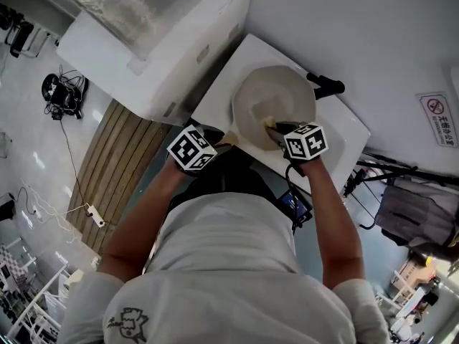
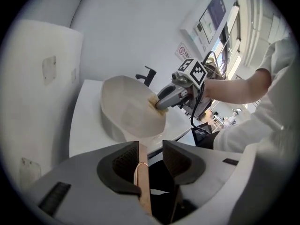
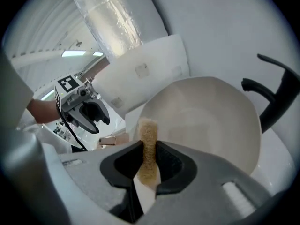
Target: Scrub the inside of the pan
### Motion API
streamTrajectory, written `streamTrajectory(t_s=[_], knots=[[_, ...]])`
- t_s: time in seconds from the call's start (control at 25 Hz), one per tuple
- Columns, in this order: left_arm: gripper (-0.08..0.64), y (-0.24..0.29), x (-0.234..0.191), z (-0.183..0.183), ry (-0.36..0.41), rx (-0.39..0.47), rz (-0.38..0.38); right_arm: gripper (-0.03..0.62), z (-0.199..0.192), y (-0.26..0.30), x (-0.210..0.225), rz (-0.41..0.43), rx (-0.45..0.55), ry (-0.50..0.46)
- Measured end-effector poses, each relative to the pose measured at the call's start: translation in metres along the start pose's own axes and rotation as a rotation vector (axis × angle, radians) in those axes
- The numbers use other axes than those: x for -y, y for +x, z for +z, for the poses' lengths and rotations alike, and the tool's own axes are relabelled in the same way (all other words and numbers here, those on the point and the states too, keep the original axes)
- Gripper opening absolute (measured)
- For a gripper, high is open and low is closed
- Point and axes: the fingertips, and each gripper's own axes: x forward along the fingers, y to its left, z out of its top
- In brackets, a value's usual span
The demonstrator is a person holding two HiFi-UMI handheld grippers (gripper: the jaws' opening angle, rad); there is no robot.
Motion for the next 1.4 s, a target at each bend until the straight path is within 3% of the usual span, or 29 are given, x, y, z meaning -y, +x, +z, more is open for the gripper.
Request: streamTrajectory(t_s=[0.16, 0.4, 0.64, 1.08, 1.4], knots=[[0.155, -0.025, 0.018, 0.019, 0.032, 0.084, 0.010, 0.077, 0.010, -0.023, -0.023, 0.019, 0.111, 0.075], [0.155, -0.066, 0.033, 0.038, 0.071, 0.230, 0.071, 0.077, 0.024, -0.057, -0.058, 0.001, 0.246, 0.084], [0.155, -0.094, 0.044, 0.039, 0.089, 0.280, 0.086, 0.077, 0.031, -0.071, -0.083, -0.008, 0.311, 0.071], [0.155, -0.142, 0.084, 0.066, 0.108, 0.464, 0.100, 0.075, 0.053, -0.160, -0.141, -0.042, 0.578, -0.128], [0.144, -0.151, 0.157, 0.105, 0.180, 0.616, 0.178, 0.074, 0.022, -0.237, -0.170, -0.192, 0.675, -0.390]])
